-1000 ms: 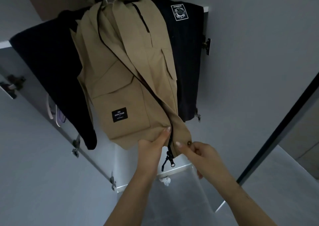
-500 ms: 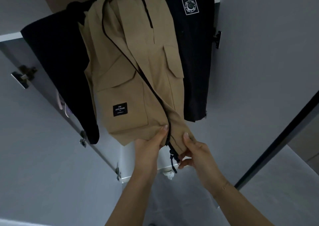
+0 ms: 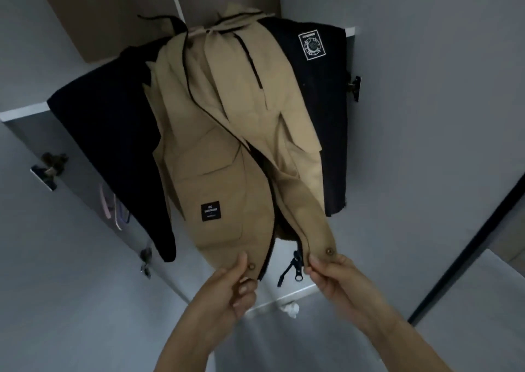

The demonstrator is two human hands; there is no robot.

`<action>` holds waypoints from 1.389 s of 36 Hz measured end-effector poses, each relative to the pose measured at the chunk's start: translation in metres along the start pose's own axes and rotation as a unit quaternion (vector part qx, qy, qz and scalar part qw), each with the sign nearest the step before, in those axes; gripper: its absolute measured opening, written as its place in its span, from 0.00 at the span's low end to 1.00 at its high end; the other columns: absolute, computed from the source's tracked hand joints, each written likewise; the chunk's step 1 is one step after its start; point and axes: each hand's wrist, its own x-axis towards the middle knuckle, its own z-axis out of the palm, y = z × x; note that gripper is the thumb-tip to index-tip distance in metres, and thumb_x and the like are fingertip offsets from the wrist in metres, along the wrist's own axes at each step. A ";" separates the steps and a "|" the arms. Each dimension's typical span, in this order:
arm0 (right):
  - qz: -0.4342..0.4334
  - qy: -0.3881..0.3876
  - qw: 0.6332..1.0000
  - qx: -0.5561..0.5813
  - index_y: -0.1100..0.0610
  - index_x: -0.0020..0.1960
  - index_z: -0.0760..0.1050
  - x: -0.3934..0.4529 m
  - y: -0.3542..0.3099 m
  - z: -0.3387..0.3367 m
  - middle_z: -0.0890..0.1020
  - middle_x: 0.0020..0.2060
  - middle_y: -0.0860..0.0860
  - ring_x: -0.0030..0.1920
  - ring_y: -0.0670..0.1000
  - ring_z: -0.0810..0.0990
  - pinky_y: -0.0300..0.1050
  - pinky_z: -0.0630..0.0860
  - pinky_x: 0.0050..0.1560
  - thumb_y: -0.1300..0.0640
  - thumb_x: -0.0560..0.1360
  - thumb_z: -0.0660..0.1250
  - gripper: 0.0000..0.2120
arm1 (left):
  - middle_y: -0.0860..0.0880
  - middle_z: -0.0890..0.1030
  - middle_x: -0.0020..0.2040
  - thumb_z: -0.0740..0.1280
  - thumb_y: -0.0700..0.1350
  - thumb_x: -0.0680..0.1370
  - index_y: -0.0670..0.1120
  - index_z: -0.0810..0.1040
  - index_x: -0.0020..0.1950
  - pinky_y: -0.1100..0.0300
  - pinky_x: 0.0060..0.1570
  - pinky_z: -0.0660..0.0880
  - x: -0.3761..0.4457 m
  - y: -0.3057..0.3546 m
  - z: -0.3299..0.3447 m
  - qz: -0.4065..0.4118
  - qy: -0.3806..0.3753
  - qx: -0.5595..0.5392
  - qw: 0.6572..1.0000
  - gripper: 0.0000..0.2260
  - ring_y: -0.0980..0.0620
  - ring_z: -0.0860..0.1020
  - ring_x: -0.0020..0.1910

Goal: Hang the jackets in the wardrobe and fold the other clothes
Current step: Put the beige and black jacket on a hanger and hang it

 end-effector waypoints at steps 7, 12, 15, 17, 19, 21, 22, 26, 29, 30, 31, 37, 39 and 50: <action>-0.033 0.006 0.999 -0.014 0.67 0.45 0.82 -0.005 0.017 0.023 0.84 0.40 0.58 0.40 0.51 0.85 0.37 0.80 0.40 0.70 0.64 0.71 0.10 | 0.42 0.79 0.48 0.67 0.37 0.73 0.30 0.78 0.57 0.66 0.35 0.75 -0.014 0.004 -0.021 -0.004 -0.117 -0.017 0.993 0.15 0.56 0.75 0.33; -0.072 0.027 0.996 -0.047 0.66 0.42 0.81 -0.019 0.024 0.030 0.83 0.37 0.57 0.37 0.51 0.84 0.38 0.80 0.40 0.69 0.64 0.71 0.07 | 0.46 0.82 0.41 0.72 0.43 0.67 0.41 0.85 0.45 0.67 0.43 0.77 -0.012 0.000 -0.021 0.071 -0.102 0.111 0.986 0.09 0.56 0.81 0.39; -0.114 0.055 0.990 -0.056 0.63 0.35 0.82 -0.027 0.027 0.037 0.82 0.32 0.56 0.33 0.49 0.82 0.36 0.79 0.36 0.68 0.62 0.71 0.04 | 0.45 0.84 0.41 0.76 0.47 0.62 0.44 0.87 0.40 0.67 0.45 0.77 -0.016 -0.002 -0.015 0.133 -0.075 0.097 0.983 0.10 0.54 0.82 0.43; -0.139 0.063 0.985 -0.074 0.62 0.34 0.82 -0.033 0.029 0.041 0.81 0.31 0.56 0.31 0.49 0.81 0.36 0.79 0.36 0.68 0.62 0.71 0.03 | 0.46 0.84 0.40 0.77 0.48 0.61 0.45 0.87 0.39 0.66 0.45 0.77 -0.019 -0.004 -0.008 0.174 -0.051 0.073 0.981 0.10 0.54 0.83 0.43; -0.154 0.058 0.982 -0.096 0.62 0.35 0.82 -0.039 0.032 0.045 0.81 0.31 0.56 0.32 0.49 0.81 0.37 0.79 0.36 0.66 0.62 0.72 0.02 | 0.48 0.84 0.37 0.81 0.49 0.59 0.47 0.86 0.38 0.64 0.44 0.77 -0.022 -0.007 -0.002 0.202 -0.013 0.061 0.977 0.11 0.54 0.82 0.41; -0.171 0.054 0.976 -0.121 0.61 0.35 0.82 -0.044 0.035 0.049 0.81 0.31 0.56 0.32 0.50 0.81 0.38 0.79 0.36 0.63 0.61 0.74 0.04 | 0.50 0.84 0.36 0.81 0.54 0.58 0.49 0.86 0.37 0.62 0.45 0.76 -0.024 -0.011 0.004 0.212 0.028 0.062 0.975 0.13 0.54 0.81 0.40; -0.183 0.057 0.973 -0.132 0.60 0.36 0.83 -0.046 0.038 0.051 0.81 0.32 0.56 0.33 0.50 0.81 0.39 0.79 0.36 0.60 0.60 0.75 0.06 | 0.51 0.84 0.35 0.79 0.55 0.58 0.50 0.86 0.36 0.60 0.46 0.75 -0.025 -0.013 0.008 0.213 0.040 0.058 0.975 0.13 0.54 0.81 0.40; -0.224 0.088 0.957 -0.163 0.57 0.37 0.83 -0.046 0.044 0.056 0.82 0.33 0.56 0.33 0.50 0.80 0.40 0.77 0.37 0.55 0.58 0.77 0.10 | 0.47 0.84 0.37 0.79 0.56 0.57 0.45 0.85 0.38 0.56 0.50 0.75 -0.028 -0.024 0.016 0.199 0.051 0.034 0.978 0.17 0.52 0.81 0.41; -0.229 0.101 0.954 -0.167 0.56 0.36 0.83 -0.046 0.046 0.057 0.82 0.32 0.54 0.33 0.49 0.80 0.39 0.77 0.36 0.54 0.57 0.77 0.09 | 0.44 0.84 0.40 0.79 0.56 0.58 0.41 0.85 0.41 0.54 0.54 0.75 -0.027 -0.029 0.016 0.187 0.067 0.026 0.980 0.21 0.46 0.81 0.46; -0.227 0.098 0.956 -0.160 0.55 0.36 0.83 -0.046 0.047 0.058 0.82 0.32 0.54 0.33 0.49 0.80 0.39 0.77 0.35 0.54 0.58 0.77 0.08 | 0.43 0.85 0.41 0.79 0.55 0.59 0.41 0.85 0.42 0.54 0.53 0.76 -0.026 -0.029 0.015 0.188 0.068 0.029 0.979 0.21 0.46 0.81 0.48; -0.225 0.093 0.958 -0.150 0.55 0.36 0.84 -0.046 0.048 0.058 0.82 0.32 0.53 0.33 0.49 0.80 0.39 0.76 0.35 0.55 0.58 0.77 0.08 | 0.43 0.85 0.43 0.80 0.54 0.61 0.40 0.85 0.43 0.56 0.51 0.76 -0.026 -0.029 0.014 0.192 0.061 0.033 0.979 0.19 0.47 0.82 0.48; -0.226 0.081 0.962 -0.132 0.54 0.36 0.83 -0.043 0.050 0.056 0.81 0.32 0.51 0.32 0.48 0.78 0.38 0.76 0.34 0.55 0.59 0.77 0.07 | 0.43 0.85 0.46 0.75 0.45 0.69 0.39 0.84 0.48 0.66 0.39 0.77 -0.027 -0.031 0.016 0.219 0.015 0.008 0.976 0.12 0.52 0.83 0.44; -0.226 0.079 0.962 -0.128 0.54 0.36 0.83 -0.043 0.050 0.055 0.81 0.32 0.51 0.32 0.47 0.77 0.39 0.76 0.35 0.55 0.59 0.77 0.07 | 0.44 0.84 0.44 0.76 0.47 0.67 0.38 0.83 0.47 0.63 0.44 0.76 -0.027 -0.035 0.017 0.225 0.029 0.015 0.974 0.15 0.53 0.81 0.43; -0.197 0.101 0.974 -0.045 0.55 0.30 0.79 -0.038 0.052 0.053 0.74 0.25 0.50 0.27 0.45 0.72 0.35 0.71 0.29 0.59 0.60 0.75 0.05 | 0.55 0.78 0.29 0.75 0.49 0.64 0.46 0.82 0.32 0.71 0.31 0.71 -0.027 -0.048 0.023 0.225 0.065 0.075 0.969 0.08 0.61 0.75 0.29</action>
